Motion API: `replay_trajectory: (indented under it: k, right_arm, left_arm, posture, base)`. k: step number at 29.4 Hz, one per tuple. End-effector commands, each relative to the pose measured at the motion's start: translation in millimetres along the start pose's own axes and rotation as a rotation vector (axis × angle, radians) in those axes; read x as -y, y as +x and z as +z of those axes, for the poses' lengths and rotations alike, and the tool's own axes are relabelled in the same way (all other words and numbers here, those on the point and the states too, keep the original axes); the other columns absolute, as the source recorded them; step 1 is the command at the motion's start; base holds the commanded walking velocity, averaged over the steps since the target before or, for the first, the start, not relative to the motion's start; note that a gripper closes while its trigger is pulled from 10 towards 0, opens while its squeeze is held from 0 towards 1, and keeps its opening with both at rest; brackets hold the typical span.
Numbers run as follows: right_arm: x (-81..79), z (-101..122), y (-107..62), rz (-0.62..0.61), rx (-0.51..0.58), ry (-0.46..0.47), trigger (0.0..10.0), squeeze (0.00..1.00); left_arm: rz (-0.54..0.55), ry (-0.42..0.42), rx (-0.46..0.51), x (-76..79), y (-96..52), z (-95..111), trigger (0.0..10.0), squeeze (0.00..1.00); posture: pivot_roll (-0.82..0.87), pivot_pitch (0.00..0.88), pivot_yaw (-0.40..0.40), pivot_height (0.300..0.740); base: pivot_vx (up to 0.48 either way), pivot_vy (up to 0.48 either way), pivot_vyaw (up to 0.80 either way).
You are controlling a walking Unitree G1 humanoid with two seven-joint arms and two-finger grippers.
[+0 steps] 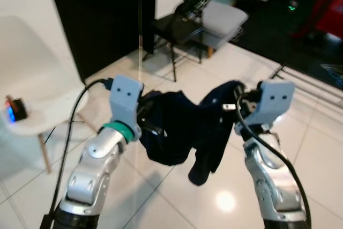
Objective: Hang hanger
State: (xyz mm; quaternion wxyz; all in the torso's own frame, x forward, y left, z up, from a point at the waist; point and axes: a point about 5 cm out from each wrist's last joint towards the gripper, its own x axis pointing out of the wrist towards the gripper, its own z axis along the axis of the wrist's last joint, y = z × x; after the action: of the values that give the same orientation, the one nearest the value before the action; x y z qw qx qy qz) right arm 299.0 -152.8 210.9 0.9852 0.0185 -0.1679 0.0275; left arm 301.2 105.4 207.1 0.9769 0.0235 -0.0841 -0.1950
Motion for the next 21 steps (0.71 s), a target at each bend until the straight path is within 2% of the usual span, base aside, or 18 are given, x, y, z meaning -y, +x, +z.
replay_trajectory:
  k: [1,3,6,10,11,12,13,14,15,17,18,21]
  right_arm:
    - [-5.1,3,0.1,0.021,0.016,0.006,10.0,0.0]
    - [-7.6,2,0.7,0.032,0.014,0.01,10.0,0.0]
    - [-21.1,-2,2.8,0.082,0.004,0.031,10.0,0.0]
    - [-26.3,-3,3.7,0.1,0.0,0.04,10.0,0.0]
    - [-34.7,-6,5.4,0.13,-0.01,0.056,10.0,0.0]
    - [-34.7,-6,5.4,0.13,-0.01,0.056,10.0,0.0]
    - [-41.4,-9,6.7,0.156,-0.019,0.071,10.0,0.0]
    - [-41.4,-9,6.7,0.156,-0.019,0.071,10.0,0.0]
    - [-49.4,-12,8.3,0.186,-0.027,0.084,10.0,0.0]
    - [-49.4,-12,8.3,0.186,-0.027,0.084,10.0,0.0]
    - [-56.3,-14,10.3,0.215,-0.032,0.094,10.0,0.0]
    - [-63.6,-18,14.0,0.249,-0.042,0.101,10.0,0.0]
  left_arm:
    - [0.037,0.027,-0.002,-6.1,-0.9,-3,10.0,0.0]
    - [0.047,0.04,0.001,-8.4,-1.2,-3,10.0,0.0]
    - [0.148,0.11,0.007,-22.9,-3.5,-4,10.0,0.0]
    - [0.195,0.146,0.007,-28.7,-4.8,-5,10.0,0.0]
    - [0.244,0.175,-0.005,-38.7,-9.9,-7,10.0,0.0]
    - [0.244,0.175,-0.005,-38.7,-9.9,-7,10.0,0.0]
    - [0.281,0.199,-0.014,-46.8,-14.4,-8,10.0,0.0]
    - [0.281,0.199,-0.014,-46.8,-14.4,-8,10.0,0.0]
    - [0.31,0.208,-0.032,-56.7,-20.8,-10,10.0,0.0]
    - [0.31,0.208,-0.032,-56.7,-20.8,-10,10.0,0.0]
    - [0.31,0.196,-0.053,-63.5,-26.5,-13,10.0,0.0]
    - [0.313,0.2,-0.074,-69.9,-33.6,-16,10.0,0.0]
  posture:
    - [0.01,0.034,0.026,0.74]
    - [0.01,0.034,0.024,0.74]
    - [0.02,0.031,0.019,0.74]
    - [0.03,0.029,0.012,0.74]
    - [0.05,0.027,-0.003,0.74]
    - [0.05,0.027,-0.003,0.74]
    - [0.05,0.028,-0.006,0.74]
    - [0.05,0.028,-0.006,0.74]
    - [0.07,0.027,-0.02,0.74]
    - [0.07,0.027,-0.02,0.74]
    - [0.09,0.027,-0.028,0.74]
    - [0.09,0.029,-0.036,0.74]
  base:
    - [0.0,0.0,-0.8]
    - [0.0,0.0,-0.8]
    - [0.0,0.0,-0.8]
    - [0.0,0.0,-0.8]
    - [0.0,0.0,-0.8]
    - [0.0,0.0,-0.8]
    - [0.0,0.0,-0.8]
    - [0.0,0.0,-0.8]
    - [0.0,0.0,-0.8]
    - [0.0,0.0,-0.8]
    - [0.0,0.0,-0.8]
    - [0.0,0.0,-0.8]
